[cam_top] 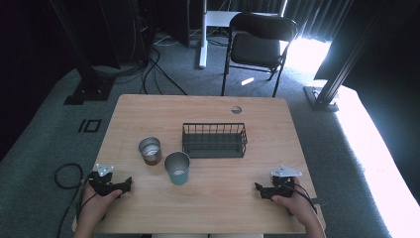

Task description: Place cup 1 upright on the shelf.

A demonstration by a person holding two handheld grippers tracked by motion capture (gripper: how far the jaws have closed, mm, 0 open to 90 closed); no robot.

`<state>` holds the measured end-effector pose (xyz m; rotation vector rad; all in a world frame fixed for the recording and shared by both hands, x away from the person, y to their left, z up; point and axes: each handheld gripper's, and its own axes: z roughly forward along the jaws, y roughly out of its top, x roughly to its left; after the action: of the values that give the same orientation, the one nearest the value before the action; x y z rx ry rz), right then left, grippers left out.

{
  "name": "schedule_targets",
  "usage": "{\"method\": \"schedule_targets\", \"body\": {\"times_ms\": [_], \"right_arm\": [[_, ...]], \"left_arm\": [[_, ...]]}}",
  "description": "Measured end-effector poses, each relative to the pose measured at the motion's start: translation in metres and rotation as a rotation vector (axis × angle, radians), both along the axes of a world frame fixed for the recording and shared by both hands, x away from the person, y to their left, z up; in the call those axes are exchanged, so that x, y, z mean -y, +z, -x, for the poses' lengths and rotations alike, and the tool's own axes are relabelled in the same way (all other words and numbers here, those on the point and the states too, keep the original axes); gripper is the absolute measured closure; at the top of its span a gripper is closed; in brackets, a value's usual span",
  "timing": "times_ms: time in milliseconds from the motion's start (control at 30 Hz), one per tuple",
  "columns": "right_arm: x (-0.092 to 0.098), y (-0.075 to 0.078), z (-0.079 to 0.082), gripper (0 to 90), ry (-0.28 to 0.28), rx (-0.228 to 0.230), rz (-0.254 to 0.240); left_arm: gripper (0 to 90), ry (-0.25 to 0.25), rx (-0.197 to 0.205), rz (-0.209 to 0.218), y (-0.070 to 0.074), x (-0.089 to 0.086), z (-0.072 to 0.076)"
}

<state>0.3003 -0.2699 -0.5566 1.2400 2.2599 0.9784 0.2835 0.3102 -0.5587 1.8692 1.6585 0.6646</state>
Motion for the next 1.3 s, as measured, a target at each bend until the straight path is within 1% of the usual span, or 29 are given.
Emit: {"method": "schedule_targets", "body": {"times_ms": [67,167,267,300,333,400,533,567,600,633,667,800,867,900,967,1133,1167,1300], "right_arm": [[-0.006,0.002,-0.002,10.8,0.016,0.008,0.006],[-0.017,0.005,-0.005,10.8,0.043,0.012,0.001],[-0.027,0.007,-0.008,10.8,0.072,0.017,-0.011],[-0.027,0.007,-0.008,10.8,0.072,0.017,-0.011],[-0.035,0.009,-0.009,10.8,0.094,0.021,-0.022],[-0.042,0.010,-0.011,10.8,0.113,0.022,-0.035],[-0.056,0.013,-0.014,10.8,0.153,0.033,-0.023],[-0.056,0.013,-0.014,10.8,0.153,0.033,-0.023],[-0.060,0.014,-0.015,10.8,0.164,0.034,-0.024],[-0.068,0.016,-0.016,10.8,0.186,0.041,-0.030],[-0.070,0.016,-0.017,10.8,0.197,0.047,-0.033],[-0.084,0.018,-0.017,10.8,0.258,0.073,-0.075],[-0.089,0.019,-0.017,10.8,0.288,0.081,-0.079],[-0.089,0.019,-0.017,10.8,0.288,0.081,-0.079],[-0.097,0.021,-0.017,10.8,0.319,0.085,-0.080],[-0.111,0.024,-0.019,10.8,0.355,0.091,-0.091],[-0.111,0.024,-0.019,10.8,0.355,0.091,-0.091],[-0.127,0.025,-0.021,10.8,0.390,0.097,-0.107]], "left_arm": [[0.7,0.000,0.000,0.000,0.000,0.000,0.000],[0.7,0.001,0.001,0.000,0.000,0.000,0.000],[0.7,0.000,0.000,0.000,0.000,0.000,0.000],[0.7,0.000,0.000,0.000,0.000,0.000,0.000],[0.7,0.001,0.001,0.000,0.000,0.000,0.000],[0.7,0.001,0.001,0.001,0.000,0.000,0.000],[0.7,0.001,0.001,0.001,0.000,0.000,0.000],[0.7,0.001,0.001,0.001,0.000,0.000,0.000],[0.7,0.001,0.001,0.001,0.000,0.000,0.000],[0.7,0.000,0.001,0.001,0.000,0.000,0.000],[0.7,0.000,0.001,0.001,0.000,0.000,0.000],[0.7,0.000,0.001,0.000,0.000,0.000,0.000],[0.7,0.001,0.001,0.001,0.000,0.000,0.000],[0.7,0.001,0.001,0.001,0.000,0.000,0.000],[0.7,0.000,0.001,0.001,0.000,0.000,0.000],[0.7,0.000,0.000,0.000,0.000,0.000,0.000],[0.7,0.000,0.000,0.000,0.000,0.000,0.000],[0.7,-0.001,0.003,-0.001,0.000,0.000,0.000]]}}
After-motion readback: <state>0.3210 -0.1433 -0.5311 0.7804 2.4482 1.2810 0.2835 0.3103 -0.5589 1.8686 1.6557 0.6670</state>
